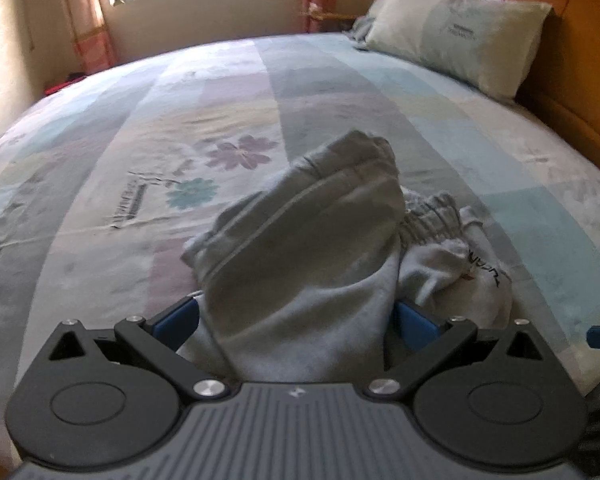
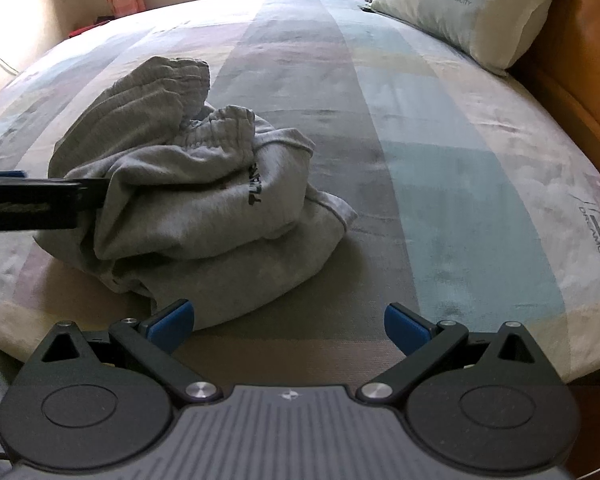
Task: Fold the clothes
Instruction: 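Move both tools toward the crumpled grey sweatpants on the bed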
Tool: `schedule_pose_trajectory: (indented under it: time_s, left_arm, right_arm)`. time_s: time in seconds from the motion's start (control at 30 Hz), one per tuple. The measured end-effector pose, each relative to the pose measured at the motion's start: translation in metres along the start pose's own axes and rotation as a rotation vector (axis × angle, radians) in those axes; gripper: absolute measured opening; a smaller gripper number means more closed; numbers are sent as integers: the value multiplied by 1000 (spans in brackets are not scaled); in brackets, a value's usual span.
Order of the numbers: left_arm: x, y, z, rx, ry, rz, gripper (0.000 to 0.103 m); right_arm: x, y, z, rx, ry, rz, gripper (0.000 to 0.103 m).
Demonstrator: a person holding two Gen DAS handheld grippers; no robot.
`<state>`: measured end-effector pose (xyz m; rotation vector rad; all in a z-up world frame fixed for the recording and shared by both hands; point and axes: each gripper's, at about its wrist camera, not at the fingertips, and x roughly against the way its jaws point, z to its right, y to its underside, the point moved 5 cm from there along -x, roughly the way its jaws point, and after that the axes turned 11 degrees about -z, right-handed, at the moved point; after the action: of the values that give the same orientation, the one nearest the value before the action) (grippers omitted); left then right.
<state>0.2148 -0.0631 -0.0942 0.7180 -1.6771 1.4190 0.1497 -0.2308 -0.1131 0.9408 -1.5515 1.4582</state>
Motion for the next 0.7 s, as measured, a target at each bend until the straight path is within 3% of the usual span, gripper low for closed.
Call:
schedule_pose_trajectory:
  time_s: [0.13, 0.3, 0.57, 0.7]
  left_arm:
    - [-20, -1, 4, -27, 7, -32, 102]
    - [-26, 5, 8, -91, 5, -6, 103]
    - [-31, 8, -6, -98, 119, 38, 103]
    - [-22, 2, -8, -123, 108, 52, 103]
  right_arm:
    - [-5, 3, 0, 16, -6, -7, 103]
    - [-6, 3, -3, 45, -48, 34, 103]
    - [-19, 4, -8, 104, -188, 9, 103]
    - [-23, 5, -5, 101, -179, 8, 103]
